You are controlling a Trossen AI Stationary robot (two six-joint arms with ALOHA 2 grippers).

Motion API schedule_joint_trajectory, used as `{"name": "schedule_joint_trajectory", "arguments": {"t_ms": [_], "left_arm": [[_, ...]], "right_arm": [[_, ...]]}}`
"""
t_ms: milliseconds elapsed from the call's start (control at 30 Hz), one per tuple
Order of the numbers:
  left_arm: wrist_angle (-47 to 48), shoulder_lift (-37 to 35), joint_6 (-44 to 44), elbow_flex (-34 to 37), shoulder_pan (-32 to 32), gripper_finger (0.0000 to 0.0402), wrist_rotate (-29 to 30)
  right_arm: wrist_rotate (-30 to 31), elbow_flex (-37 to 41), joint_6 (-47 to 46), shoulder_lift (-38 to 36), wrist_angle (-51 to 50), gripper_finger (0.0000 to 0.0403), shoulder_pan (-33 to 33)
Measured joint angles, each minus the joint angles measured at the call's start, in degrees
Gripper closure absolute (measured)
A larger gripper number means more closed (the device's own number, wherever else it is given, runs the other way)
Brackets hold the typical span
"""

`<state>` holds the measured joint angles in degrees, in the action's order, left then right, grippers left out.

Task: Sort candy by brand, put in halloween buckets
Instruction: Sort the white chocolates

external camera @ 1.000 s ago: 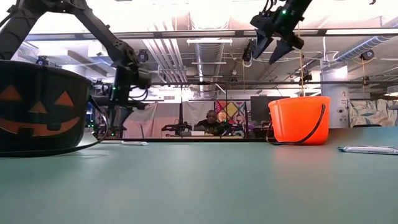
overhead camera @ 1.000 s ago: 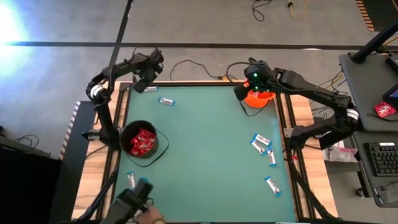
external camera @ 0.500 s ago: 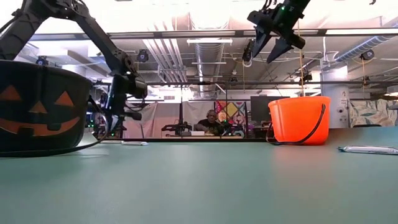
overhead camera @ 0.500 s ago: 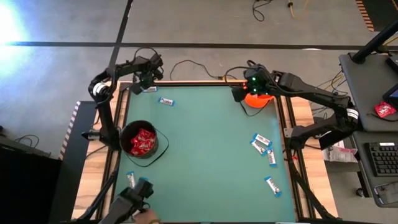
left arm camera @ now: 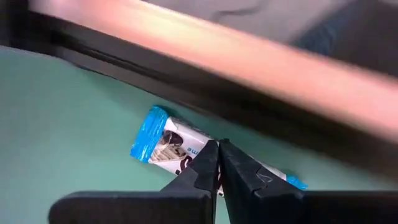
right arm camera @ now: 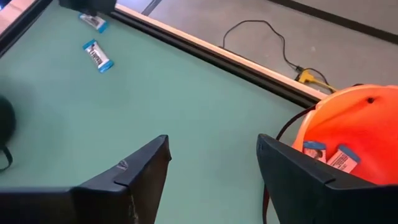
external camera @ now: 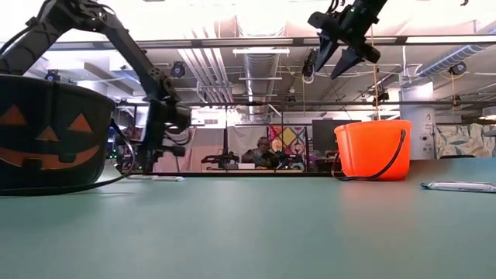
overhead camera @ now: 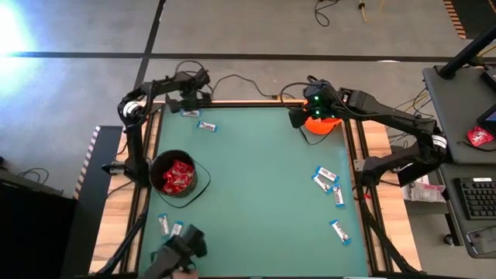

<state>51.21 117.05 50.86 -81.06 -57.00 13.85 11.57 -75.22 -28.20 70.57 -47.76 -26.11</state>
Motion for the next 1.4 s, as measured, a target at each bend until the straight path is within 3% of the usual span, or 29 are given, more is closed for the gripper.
{"name": "schedule_joint_trajectory", "arguments": {"t_ms": [100,267,333,433,567,933,1100,1400], "left_arm": [[-2.3,-0.1,-7.2,0.1,4.9,0.0401,-3.5],[-10.1,0.2,-11.2,-0.3,14.4,0.0401,-20.7],[-9.0,0.4,-13.2,-1.8,18.0,0.0401,-21.9],[-5.1,0.4,-20.3,-4.8,20.8,0.0401,-21.5],[3.0,0.1,-22.3,-6.6,19.3,0.0401,-15.1],[9.7,-1.9,-26.3,-5.6,12.9,0.0401,-1.2],[8.5,-1.9,-27.8,-3.4,13.1,0.0401,-0.7],[3.0,-3.8,-27.3,8.5,16.0,0.0401,-1.0]], "right_arm": [[0.0,0.0,2.6,0.0,0.0,0.0172,0.0],[-1.4,0.0,4.9,0.0,-0.1,0.0172,0.0],[-4.5,0.0,5.4,0.0,-0.3,0.0172,0.0],[-7.7,0.0,5.7,0.0,-1.7,0.0172,0.1],[-7.5,0.0,5.1,-0.2,-5.4,0.0172,1.9],[1.2,0.5,-2.5,-0.5,-6.6,0.0172,17.8],[2.0,0.5,-5.0,-0.5,-6.5,0.0172,22.8],[2.0,0.6,-8.3,0.0,-6.7,0.0172,27.0]]}}
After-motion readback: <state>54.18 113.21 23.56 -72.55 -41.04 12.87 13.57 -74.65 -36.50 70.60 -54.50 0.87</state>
